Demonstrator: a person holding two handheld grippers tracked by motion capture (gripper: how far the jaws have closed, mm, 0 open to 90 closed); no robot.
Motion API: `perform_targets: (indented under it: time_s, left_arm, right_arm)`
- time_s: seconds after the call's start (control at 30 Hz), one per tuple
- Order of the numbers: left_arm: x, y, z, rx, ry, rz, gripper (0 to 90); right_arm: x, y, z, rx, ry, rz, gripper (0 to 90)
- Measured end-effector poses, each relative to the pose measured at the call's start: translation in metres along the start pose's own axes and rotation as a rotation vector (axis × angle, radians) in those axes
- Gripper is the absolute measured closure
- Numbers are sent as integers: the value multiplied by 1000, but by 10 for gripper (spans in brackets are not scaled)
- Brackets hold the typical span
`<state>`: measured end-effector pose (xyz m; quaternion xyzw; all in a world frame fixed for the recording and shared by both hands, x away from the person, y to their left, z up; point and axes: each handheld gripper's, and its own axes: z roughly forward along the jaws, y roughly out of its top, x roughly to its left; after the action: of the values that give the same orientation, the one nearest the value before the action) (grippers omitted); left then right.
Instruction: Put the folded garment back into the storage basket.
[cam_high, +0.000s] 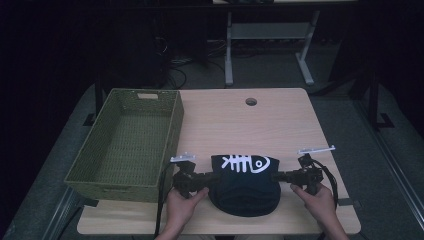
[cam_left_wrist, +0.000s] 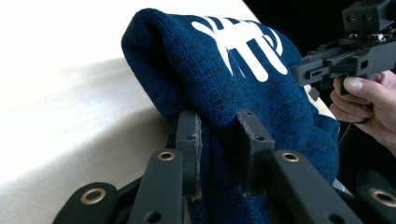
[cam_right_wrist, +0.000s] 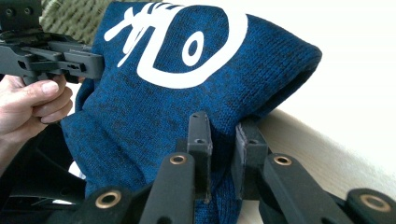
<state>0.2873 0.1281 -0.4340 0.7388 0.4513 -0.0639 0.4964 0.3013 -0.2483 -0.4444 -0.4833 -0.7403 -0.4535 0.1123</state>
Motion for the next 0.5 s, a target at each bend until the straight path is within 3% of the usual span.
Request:
perform_targets:
  time_s: [0.3, 0.5]
  left_arm:
    - [-10, 19, -22, -28, -5, 34, 733]
    - [-13, 34, -36, -46, -20, 34, 733]
  right_arm:
    - [17, 18, -8, -20, 17, -24, 789]
    - [30, 31, -12, -33, 23, -37, 789]
